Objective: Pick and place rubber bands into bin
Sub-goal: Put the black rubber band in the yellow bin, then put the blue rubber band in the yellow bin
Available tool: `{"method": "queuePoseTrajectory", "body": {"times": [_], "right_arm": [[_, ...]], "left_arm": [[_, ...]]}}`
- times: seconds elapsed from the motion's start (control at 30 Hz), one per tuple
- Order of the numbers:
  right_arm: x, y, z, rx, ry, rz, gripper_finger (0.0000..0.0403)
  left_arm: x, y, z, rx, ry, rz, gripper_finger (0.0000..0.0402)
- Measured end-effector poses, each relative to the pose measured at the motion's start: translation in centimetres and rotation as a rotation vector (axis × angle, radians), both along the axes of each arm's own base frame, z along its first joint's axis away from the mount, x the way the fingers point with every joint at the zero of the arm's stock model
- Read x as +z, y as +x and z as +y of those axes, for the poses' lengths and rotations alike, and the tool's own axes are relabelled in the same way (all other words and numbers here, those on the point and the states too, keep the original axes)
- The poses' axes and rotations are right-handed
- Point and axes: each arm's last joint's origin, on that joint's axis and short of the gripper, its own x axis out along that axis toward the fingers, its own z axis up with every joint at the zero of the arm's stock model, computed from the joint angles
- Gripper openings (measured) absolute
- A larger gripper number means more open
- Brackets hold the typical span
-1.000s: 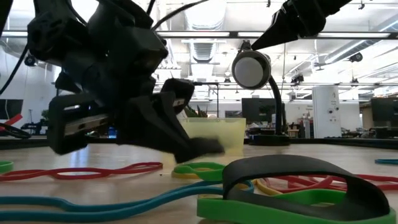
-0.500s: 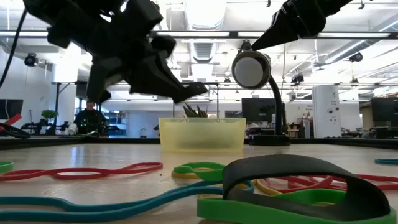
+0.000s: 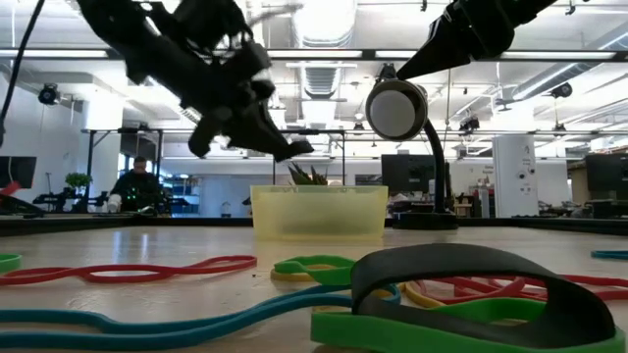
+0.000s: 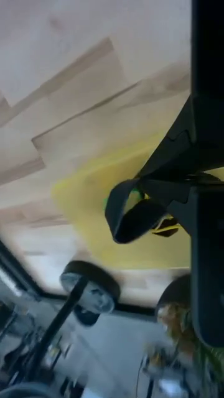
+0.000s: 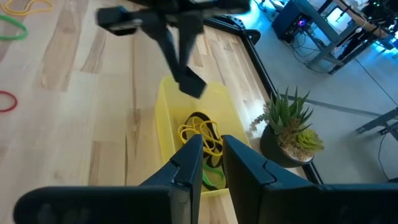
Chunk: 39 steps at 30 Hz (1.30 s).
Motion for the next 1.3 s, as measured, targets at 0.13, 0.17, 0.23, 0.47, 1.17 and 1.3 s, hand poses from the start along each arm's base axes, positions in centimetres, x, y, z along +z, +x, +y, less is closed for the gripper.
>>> {"method": "queuePoseTrajectory", "body": {"times": [0.13, 0.17, 0.23, 0.47, 1.17, 1.3], "right_arm": [[0.0, 0.0, 0.0, 0.0, 0.0, 0.0, 0.0057], [0.0, 0.0, 0.0, 0.0, 0.0, 0.0, 0.0057], [0.0, 0.0, 0.0, 0.0, 0.0, -0.001, 0.0057], [0.0, 0.0, 0.0, 0.0, 0.0, -0.001, 0.0057], [-0.3, -0.1, 0.0, -0.012, 0.019, 0.002, 0.0056], [-0.8, -0.2, 0.0, -0.013, 0.051, 0.011, 0.0056]], "left_arm": [[-0.7, 0.1, 2.3, -0.003, -0.055, 0.006, 0.0], [-0.9, 0.1, 2.7, -0.004, -0.067, 0.011, 0.0], [-1.4, 0.3, 3.4, -0.003, -0.083, 0.011, 0.0], [-2.7, 1.2, 4.1, 0.024, -0.13, -0.021, 0.0], [-2.3, 1.3, 4.2, 0.043, -0.119, -0.049, 0.0087], [-1.7, 0.6, 3.9, 0.043, -0.122, -0.023, 0.0089]]}}
